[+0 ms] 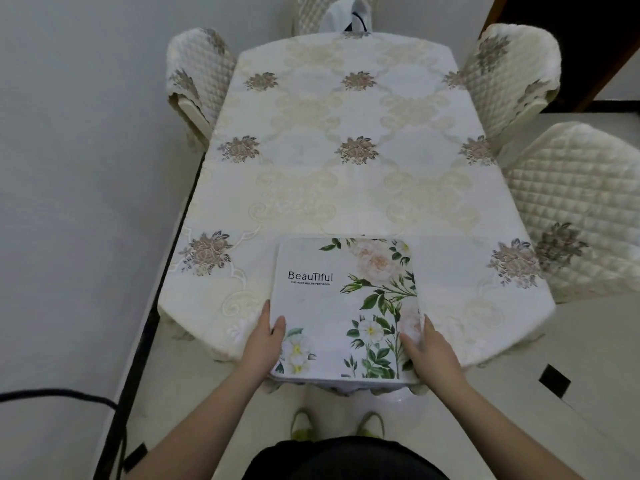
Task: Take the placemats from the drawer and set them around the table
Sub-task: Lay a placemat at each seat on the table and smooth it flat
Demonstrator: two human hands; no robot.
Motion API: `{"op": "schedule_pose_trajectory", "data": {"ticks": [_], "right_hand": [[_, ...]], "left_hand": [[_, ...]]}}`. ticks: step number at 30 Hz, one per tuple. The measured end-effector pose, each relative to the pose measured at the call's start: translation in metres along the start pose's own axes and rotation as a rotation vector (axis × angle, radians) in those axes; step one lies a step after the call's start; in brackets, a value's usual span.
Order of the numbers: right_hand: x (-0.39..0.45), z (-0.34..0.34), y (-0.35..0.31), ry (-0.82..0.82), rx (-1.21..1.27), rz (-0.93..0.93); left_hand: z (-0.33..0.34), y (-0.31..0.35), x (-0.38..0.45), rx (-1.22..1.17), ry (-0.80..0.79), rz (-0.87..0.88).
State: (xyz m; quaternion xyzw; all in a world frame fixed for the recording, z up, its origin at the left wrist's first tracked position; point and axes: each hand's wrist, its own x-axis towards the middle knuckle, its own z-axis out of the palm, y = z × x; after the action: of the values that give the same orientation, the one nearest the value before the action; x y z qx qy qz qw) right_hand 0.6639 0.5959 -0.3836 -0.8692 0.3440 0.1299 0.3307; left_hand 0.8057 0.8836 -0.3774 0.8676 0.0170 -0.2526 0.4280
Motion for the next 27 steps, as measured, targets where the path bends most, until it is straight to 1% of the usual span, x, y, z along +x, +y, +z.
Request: {"op": "schedule_pose_trajectory", "data": {"ticks": [3, 4, 5, 7, 8, 12, 17, 19, 22, 27], "right_hand": [[0.002, -0.002, 0.005, 0.043, -0.23, 0.016], [0.002, 0.0, 0.004, 0.06, -0.291, 0.024], [0.002, 0.003, 0.004, 0.076, -0.328, 0.031], [0.001, 0.009, 0.003, 0.108, -0.34, 0.037], [0.0, 0.011, 0.003, 0.134, -0.332, 0.029], [-0.005, 0.014, 0.007, 0.243, -0.32, -0.061], [-0.007, 0.012, 0.007, 0.227, -0.296, -0.037], [-0.008, 0.01, 0.006, 0.209, -0.29, -0.015], [-0.007, 0.004, -0.003, 0.19, -0.157, 0.037], [0.003, -0.008, -0.026, 0.139, -0.021, -0.015]], "left_hand": [[0.004, -0.002, -0.001, 0.076, -0.002, 0.01], [0.005, -0.004, 0.0, 0.166, 0.013, 0.017], [0.007, -0.005, 0.0, 0.311, 0.053, 0.016], [0.009, -0.007, -0.002, 0.589, 0.156, 0.019], [0.01, -0.008, -0.003, 0.654, 0.188, 0.037], [0.015, -0.009, -0.006, 0.681, 0.276, 0.112], [0.013, -0.006, -0.009, 0.67, 0.272, 0.128], [0.012, -0.006, -0.008, 0.666, 0.252, 0.115], [0.002, -0.008, -0.002, 0.724, 0.178, 0.116], [-0.022, -0.002, 0.015, 0.726, 0.07, 0.235]]}}
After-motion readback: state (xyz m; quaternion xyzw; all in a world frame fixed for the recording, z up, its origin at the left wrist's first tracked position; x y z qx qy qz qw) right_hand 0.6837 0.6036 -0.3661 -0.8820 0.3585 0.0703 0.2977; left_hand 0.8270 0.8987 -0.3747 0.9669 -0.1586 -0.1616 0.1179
